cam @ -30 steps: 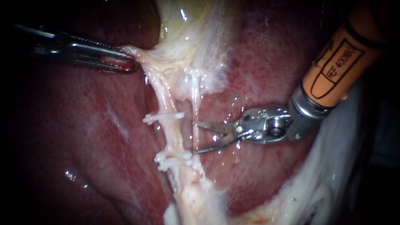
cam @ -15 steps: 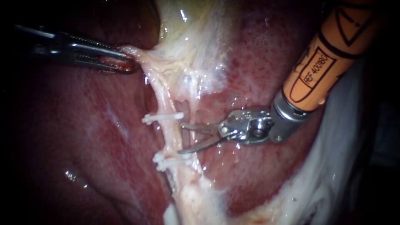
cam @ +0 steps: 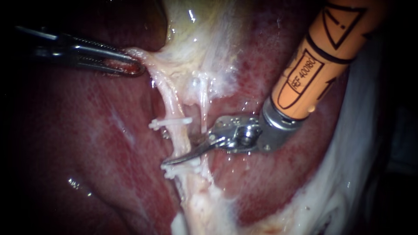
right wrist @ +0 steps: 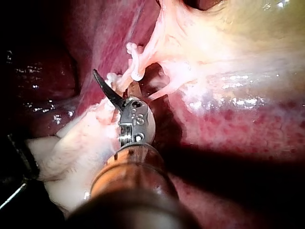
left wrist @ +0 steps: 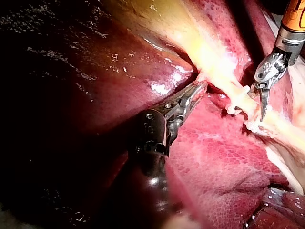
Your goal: Go to the cutting position left tube
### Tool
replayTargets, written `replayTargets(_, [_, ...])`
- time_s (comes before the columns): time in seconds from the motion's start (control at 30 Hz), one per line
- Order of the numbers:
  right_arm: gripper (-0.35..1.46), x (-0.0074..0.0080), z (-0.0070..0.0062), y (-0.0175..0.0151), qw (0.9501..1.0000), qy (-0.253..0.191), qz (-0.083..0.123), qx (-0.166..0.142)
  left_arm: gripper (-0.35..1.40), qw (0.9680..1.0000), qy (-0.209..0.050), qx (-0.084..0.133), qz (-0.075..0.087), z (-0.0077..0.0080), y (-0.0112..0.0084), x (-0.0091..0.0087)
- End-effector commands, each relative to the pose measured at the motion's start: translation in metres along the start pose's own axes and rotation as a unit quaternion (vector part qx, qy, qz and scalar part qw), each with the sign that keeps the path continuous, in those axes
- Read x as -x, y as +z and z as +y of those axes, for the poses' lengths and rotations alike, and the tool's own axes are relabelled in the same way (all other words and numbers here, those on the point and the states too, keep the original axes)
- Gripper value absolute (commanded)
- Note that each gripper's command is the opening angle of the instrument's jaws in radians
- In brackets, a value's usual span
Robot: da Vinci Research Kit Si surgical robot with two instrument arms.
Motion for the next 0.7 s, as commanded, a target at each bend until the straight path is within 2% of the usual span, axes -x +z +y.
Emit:
replayTargets(0.03, [1.32,-0.0002,0.0000,0.0002,1.0000,0.002,0.007,-0.005,-0.35,1.0000,0.000,0.000,0.000,0.0000,0.0000,0.0000])
replayTargets(0.2, [1.30,-0.0010,0.0001,0.0012,0.9996,0.004,0.018,-0.021,-0.35,1.0000,0.000,0.000,0.000,0.0000,0.0001,-0.0001])
replayTargets(0.53, [1.30,-0.0020,0.0007,0.0025,0.9990,0.007,0.035,-0.026,-0.35,1.0000,0.000,-0.001,0.000,0.0000,0.0003,-0.0002])
replayTargets(0.7, [1.30,-0.0028,0.0003,0.0029,0.9986,0.007,0.043,-0.030,-0.35,1.0000,0.000,-0.001,0.000,0.0000,0.0003,-0.0002])
